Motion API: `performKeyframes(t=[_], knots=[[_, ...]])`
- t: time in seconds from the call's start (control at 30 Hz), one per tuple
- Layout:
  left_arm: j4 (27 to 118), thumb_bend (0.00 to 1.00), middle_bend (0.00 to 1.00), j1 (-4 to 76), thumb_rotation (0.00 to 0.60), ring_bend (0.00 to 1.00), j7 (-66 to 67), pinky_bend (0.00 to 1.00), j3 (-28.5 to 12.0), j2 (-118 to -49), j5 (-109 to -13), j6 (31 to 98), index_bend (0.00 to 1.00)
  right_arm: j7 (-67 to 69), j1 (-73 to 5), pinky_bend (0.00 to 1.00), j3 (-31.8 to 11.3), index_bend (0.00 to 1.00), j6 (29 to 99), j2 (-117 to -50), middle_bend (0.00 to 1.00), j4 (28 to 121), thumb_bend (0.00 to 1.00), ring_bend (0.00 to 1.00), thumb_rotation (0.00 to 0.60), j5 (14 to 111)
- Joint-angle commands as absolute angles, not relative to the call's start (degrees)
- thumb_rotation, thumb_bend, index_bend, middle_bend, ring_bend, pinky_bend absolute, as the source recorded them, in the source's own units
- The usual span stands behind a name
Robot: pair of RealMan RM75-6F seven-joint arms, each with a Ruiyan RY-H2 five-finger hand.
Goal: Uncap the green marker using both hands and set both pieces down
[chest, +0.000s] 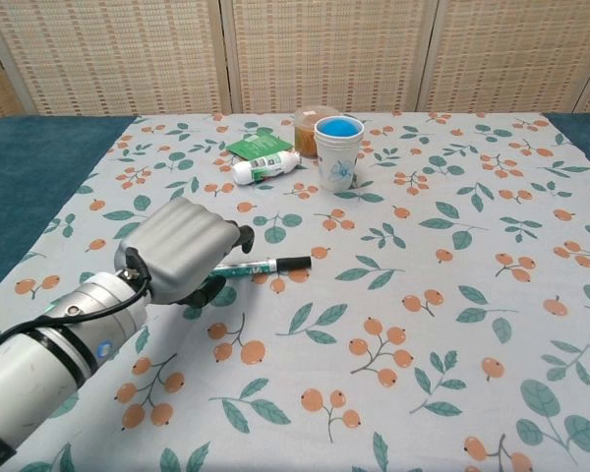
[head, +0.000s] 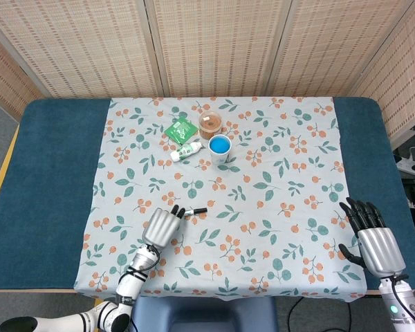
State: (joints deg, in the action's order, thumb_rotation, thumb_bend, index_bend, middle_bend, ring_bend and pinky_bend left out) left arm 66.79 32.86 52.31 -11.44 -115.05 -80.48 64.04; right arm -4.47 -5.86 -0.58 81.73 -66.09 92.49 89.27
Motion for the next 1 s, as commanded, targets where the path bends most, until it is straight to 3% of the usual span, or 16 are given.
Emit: performKeyframes(t=[0.03,1.0], knots=[[63.0,0.44,0.37,34.8,0.600,0.93,52.9,1.00,-11.6,-117.6,-80.5,64.6,0.32,-4.1,-5.9,0.00,-0.6,0.00,81.7,-65.8,0.00,92.6,0.16,0.00,0.600,89.1],[63.4,0.42,0.43,35.8,0.600,0.93,63.7,1.00,-9.6,-117.3,-74.6,65.6,0.37,-3.8,-5.9,0.00,-0.2,0.00,81.2,-65.3,0.00,93.3,0.16,0.00,0.600,89.2]])
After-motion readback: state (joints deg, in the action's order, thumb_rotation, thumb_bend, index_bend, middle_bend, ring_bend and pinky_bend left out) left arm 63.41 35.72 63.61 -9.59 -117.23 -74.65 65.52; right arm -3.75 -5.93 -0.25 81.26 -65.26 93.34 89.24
